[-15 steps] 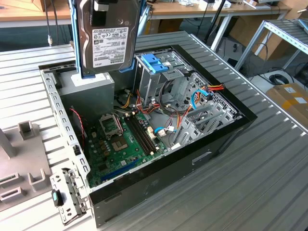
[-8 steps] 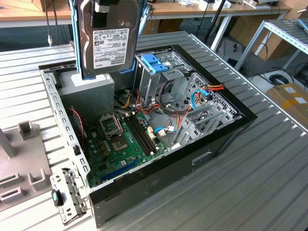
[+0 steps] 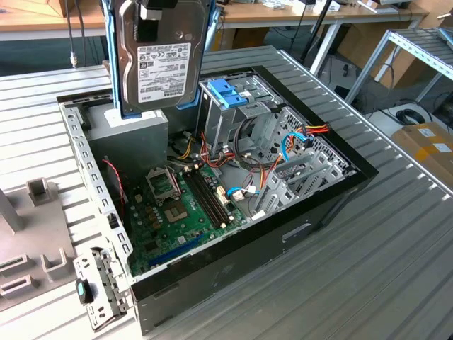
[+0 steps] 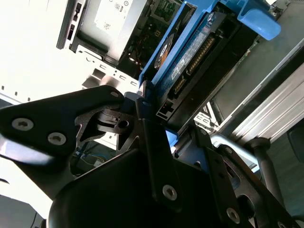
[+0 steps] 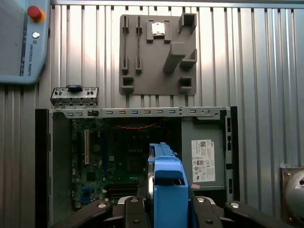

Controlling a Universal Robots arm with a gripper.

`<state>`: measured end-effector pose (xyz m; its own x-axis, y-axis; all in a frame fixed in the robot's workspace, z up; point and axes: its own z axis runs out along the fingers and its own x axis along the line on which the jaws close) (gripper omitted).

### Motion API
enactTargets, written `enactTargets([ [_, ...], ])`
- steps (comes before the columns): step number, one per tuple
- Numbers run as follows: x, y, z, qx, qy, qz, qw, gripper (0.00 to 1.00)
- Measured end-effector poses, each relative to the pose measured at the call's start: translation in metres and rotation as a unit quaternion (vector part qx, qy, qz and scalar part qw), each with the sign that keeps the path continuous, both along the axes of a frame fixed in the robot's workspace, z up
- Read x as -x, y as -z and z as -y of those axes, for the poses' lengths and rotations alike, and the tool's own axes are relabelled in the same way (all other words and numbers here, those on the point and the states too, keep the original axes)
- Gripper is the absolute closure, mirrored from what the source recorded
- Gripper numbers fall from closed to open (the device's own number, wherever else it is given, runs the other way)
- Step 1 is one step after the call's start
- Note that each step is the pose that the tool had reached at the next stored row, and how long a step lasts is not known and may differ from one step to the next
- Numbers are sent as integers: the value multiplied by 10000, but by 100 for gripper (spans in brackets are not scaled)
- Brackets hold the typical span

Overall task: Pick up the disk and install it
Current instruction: 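Pick up the disk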

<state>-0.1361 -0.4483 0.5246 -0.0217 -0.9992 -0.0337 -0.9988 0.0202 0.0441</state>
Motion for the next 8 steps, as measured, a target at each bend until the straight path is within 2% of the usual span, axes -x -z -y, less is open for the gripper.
enactTargets([
  [8, 0, 4, 22, 0, 0, 0, 10000, 63],
])
